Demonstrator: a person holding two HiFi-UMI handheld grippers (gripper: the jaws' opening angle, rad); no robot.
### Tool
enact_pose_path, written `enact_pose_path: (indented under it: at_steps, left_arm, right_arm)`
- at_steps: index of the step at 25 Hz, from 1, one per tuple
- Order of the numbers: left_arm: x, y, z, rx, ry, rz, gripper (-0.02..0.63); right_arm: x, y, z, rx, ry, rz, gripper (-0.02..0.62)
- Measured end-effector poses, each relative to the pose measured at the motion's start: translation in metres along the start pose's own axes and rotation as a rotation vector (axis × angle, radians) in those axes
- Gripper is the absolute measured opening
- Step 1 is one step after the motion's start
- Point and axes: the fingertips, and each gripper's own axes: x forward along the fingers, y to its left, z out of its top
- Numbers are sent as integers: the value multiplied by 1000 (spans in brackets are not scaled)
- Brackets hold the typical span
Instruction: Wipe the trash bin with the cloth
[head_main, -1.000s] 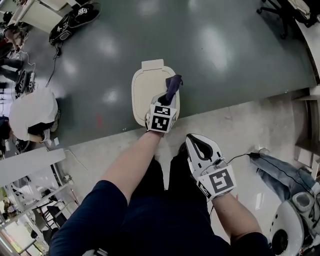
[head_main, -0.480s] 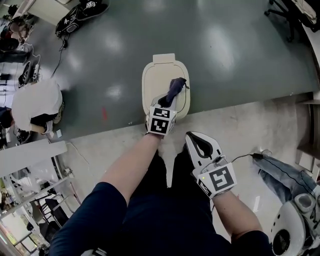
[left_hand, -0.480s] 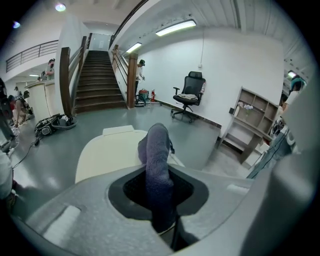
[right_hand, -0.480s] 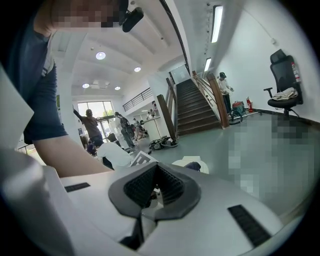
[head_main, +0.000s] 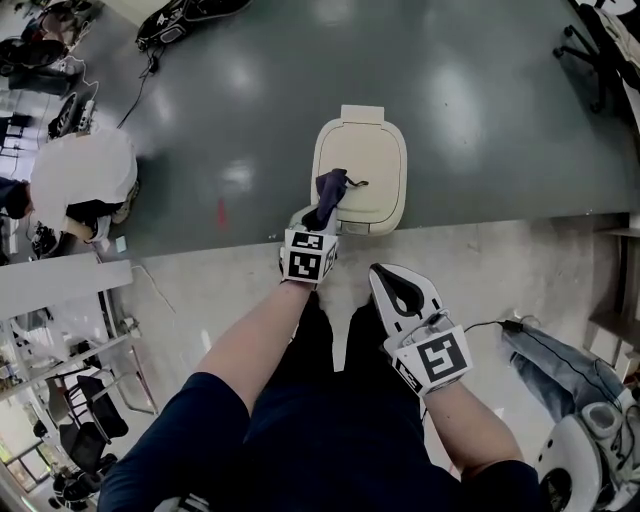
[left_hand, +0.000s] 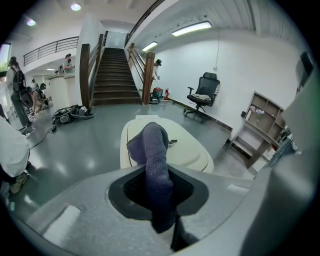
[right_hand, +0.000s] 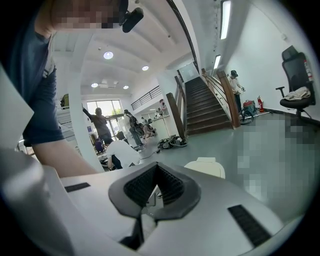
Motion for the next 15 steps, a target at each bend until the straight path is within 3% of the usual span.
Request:
enact_pose_path:
  at_steps: [6,15]
  left_arm:
    - [4,-55,-9,7,14,-60,54]
    - [33,-129,-1,82,54,-152,54]
  right_arm:
    - [-25,-16,-1,6,3,-36,5]
    - [-65,-53,-6,42,4,-115,5]
